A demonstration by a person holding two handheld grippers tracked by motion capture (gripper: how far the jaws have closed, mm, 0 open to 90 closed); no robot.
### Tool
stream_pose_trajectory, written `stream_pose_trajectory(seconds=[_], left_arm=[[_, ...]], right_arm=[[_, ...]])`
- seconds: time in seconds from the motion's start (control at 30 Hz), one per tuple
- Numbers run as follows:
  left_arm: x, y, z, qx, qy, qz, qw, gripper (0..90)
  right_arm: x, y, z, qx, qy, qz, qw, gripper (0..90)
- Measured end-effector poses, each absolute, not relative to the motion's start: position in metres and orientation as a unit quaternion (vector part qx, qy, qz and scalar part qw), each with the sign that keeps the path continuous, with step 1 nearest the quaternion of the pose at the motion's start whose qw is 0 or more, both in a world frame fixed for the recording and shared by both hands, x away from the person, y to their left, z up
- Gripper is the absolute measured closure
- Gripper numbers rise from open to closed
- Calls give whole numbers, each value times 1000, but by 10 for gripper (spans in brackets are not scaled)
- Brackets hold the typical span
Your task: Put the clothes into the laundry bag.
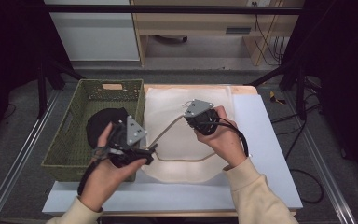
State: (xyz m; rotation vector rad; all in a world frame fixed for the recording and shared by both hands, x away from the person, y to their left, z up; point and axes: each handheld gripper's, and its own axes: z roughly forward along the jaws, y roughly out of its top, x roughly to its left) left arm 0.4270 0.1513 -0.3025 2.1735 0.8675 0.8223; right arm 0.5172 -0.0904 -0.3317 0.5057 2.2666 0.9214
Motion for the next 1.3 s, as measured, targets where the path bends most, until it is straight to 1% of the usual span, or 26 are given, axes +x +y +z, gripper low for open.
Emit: stream_pose_trajectory(seconds=[0.1, 0.2, 0.37, 0.63, 0.77, 0.87, 1.3], left_arm=[[438, 173, -294, 818, 361, 322, 310, 123], [447, 191, -291, 811, 390, 305, 312, 122], [460, 206, -294, 803, 417, 303, 300, 121], [477, 212, -296, 799, 427, 310, 288, 119], [486, 215, -300, 802, 432, 303, 280, 105], [488, 219, -301, 796, 437, 305, 286, 103], [503, 238, -318, 796, 458, 296, 263, 69]], right_arm=[[519, -91, -334, 189, 862, 349, 315, 867], [519, -92, -334, 188, 862, 350, 314, 867], [519, -94, -334, 188, 863, 350, 313, 867], [519, -96, -333, 191, 861, 352, 314, 866], [519, -98, -333, 190, 860, 353, 317, 866], [519, -99, -333, 190, 860, 352, 316, 866], [517, -101, -333, 191, 860, 351, 318, 866]])
